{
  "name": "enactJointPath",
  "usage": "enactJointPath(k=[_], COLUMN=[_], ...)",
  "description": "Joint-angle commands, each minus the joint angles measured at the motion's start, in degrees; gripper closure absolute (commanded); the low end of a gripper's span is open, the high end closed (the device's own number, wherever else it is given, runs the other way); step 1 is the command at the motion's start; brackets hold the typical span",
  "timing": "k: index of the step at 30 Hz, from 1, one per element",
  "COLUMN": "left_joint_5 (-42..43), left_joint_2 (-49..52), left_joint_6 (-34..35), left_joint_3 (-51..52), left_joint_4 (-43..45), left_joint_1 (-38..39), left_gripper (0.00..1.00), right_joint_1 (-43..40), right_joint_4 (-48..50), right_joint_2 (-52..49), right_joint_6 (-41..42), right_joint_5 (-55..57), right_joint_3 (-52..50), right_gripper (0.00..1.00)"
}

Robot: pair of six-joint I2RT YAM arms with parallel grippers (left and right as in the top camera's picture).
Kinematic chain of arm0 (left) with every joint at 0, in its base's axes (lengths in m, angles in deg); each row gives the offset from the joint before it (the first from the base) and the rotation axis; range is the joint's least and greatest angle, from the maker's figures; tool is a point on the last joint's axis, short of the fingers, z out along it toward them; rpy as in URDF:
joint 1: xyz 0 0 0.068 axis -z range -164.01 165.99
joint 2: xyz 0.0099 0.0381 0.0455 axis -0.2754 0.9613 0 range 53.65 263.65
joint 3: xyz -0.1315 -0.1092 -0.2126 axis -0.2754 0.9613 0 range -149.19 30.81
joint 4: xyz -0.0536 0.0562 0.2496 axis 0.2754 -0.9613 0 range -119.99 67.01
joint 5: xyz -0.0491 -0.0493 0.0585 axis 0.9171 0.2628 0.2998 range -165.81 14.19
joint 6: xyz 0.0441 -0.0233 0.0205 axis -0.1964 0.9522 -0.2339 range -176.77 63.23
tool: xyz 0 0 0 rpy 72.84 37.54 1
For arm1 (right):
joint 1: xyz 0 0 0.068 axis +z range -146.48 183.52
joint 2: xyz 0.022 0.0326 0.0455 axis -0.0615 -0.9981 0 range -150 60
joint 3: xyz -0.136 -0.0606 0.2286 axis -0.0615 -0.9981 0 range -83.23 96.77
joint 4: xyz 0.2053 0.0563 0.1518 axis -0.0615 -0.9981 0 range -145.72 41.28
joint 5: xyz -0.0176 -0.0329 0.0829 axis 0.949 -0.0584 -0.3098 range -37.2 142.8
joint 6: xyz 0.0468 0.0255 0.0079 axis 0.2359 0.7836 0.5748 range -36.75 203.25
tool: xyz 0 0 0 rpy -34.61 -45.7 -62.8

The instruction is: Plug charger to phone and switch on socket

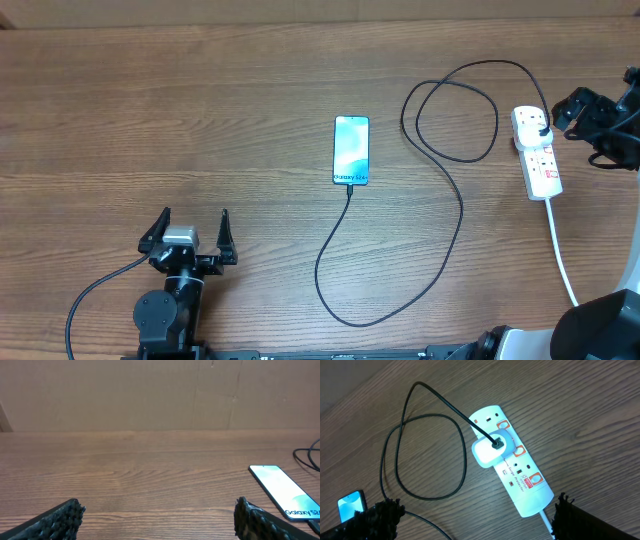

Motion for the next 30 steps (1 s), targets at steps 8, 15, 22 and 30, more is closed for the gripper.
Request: enactJointPath(k=[8,15,22,30], left_joint_5=[-0.68,-0.68,-0.68,-0.68], left_joint_2=[-0.63,-0.63,-0.63,-0.63], left_joint_6=[-0.02,-0.02,-0.02,-0.02], left_joint_3=[0.24,0.24,0.24,0.24], left_joint_4=[-0.26,-0.26,-0.26,-0.26], left_joint_1=[-0.33,-0.33,-0.33,-0.33], left_gripper=[0.00,0.00,0.00,0.00], right_joint_1=[0.07,0.55,3.78,9.73], right_joint_4=[0.09,0.92,9.94,33.27], right_joint_2=[-0.04,1.64,10.34,24.33], right_joint_6=[0.02,0.02,0.04,2.05], right_joint_5=[0.61,1.22,1.20,0.81], right_joint_3=[0.15,-0.09,-9.09,-33.90], right_gripper=[0.00,0.00,0.00,0.00])
